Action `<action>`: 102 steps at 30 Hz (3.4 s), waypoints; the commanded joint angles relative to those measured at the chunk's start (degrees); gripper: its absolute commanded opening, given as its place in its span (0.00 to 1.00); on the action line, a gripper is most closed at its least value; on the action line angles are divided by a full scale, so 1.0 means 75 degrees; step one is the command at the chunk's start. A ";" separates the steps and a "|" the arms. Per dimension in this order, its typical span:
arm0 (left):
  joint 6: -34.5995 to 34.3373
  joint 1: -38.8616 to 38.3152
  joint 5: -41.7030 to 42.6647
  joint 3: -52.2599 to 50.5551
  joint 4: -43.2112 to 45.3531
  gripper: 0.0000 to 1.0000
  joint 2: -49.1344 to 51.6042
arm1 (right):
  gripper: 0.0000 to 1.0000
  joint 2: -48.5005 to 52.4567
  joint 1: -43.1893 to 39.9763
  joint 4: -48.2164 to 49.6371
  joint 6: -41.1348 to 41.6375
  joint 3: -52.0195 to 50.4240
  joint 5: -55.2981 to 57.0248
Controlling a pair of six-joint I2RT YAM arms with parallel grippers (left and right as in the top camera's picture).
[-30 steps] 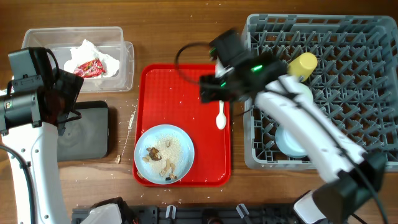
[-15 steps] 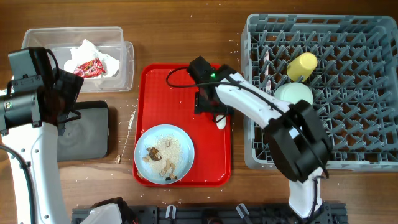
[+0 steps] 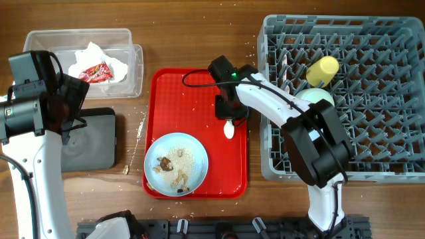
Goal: Sort waste into correct bins and load items into the dishwasher rack
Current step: 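Carry the white spoon into the rack and open the right gripper, then lift the right gripper up out of the rack, then grasp the light-blue plate rim with the left gripper and lift it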
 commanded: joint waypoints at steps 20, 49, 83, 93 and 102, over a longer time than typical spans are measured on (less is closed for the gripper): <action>-0.0067 0.0020 -0.0099 -0.0023 0.0020 1.00 -0.0041 | 0.18 -0.1614 -0.3500 -0.0522 -0.3439 0.2221 0.1014; -0.0070 0.0020 -0.0096 -0.0023 0.0023 1.00 -0.0041 | 1.00 -0.4479 -0.6452 -0.1839 -0.0612 0.2311 0.0169; -0.2873 -0.8795 0.1600 -0.3013 0.1635 0.67 0.3182 | 1.00 -0.4468 -0.6452 -0.1842 -0.0609 0.2311 0.0172; -0.1180 -0.8384 0.1851 -0.3010 0.2127 0.61 0.3229 | 1.00 -0.4468 -0.6452 -0.1842 -0.0612 0.2311 0.0172; 0.0318 -0.7627 0.1274 -0.3013 0.1985 0.54 0.3459 | 1.00 -0.4468 -0.6452 -0.1842 -0.0612 0.2311 0.0172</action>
